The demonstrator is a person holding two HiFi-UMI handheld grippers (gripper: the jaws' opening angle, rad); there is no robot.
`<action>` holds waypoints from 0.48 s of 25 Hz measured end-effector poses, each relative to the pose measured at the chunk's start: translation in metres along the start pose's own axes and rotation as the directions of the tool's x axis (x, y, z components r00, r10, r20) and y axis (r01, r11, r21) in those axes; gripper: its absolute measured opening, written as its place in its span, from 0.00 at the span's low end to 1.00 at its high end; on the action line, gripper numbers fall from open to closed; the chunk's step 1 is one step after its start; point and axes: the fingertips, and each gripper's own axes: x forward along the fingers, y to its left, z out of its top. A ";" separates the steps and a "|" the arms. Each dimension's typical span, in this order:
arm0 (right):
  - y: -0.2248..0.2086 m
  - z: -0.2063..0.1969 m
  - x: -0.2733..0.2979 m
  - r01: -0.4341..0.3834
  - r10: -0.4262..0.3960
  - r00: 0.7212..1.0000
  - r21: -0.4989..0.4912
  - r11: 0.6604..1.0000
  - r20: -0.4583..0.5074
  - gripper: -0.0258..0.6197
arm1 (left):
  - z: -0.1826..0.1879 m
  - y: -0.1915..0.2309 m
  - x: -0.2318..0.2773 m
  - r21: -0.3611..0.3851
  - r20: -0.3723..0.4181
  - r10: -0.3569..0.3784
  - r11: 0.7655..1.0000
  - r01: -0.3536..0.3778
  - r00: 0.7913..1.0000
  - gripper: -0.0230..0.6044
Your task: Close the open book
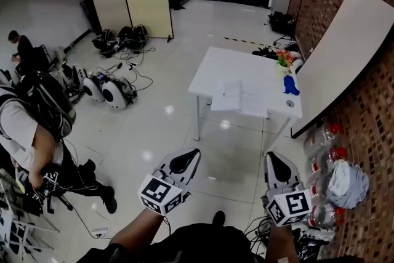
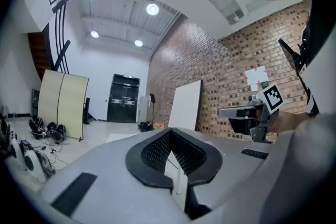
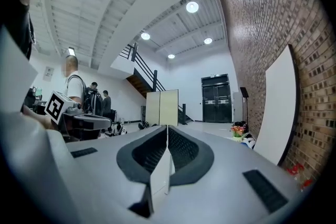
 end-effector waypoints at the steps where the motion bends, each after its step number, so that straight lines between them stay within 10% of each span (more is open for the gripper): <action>1: -0.012 0.000 0.006 -0.003 0.002 1.000 0.007 1.000 0.007 0.04 | 0.001 0.002 0.012 0.005 0.000 0.008 1.000 -0.008 1.000 0.03; 12: -0.093 -0.003 0.067 -0.044 0.043 0.999 0.010 0.999 0.022 0.04 | 0.003 0.032 0.096 0.024 -0.041 0.095 0.995 -0.094 0.995 0.03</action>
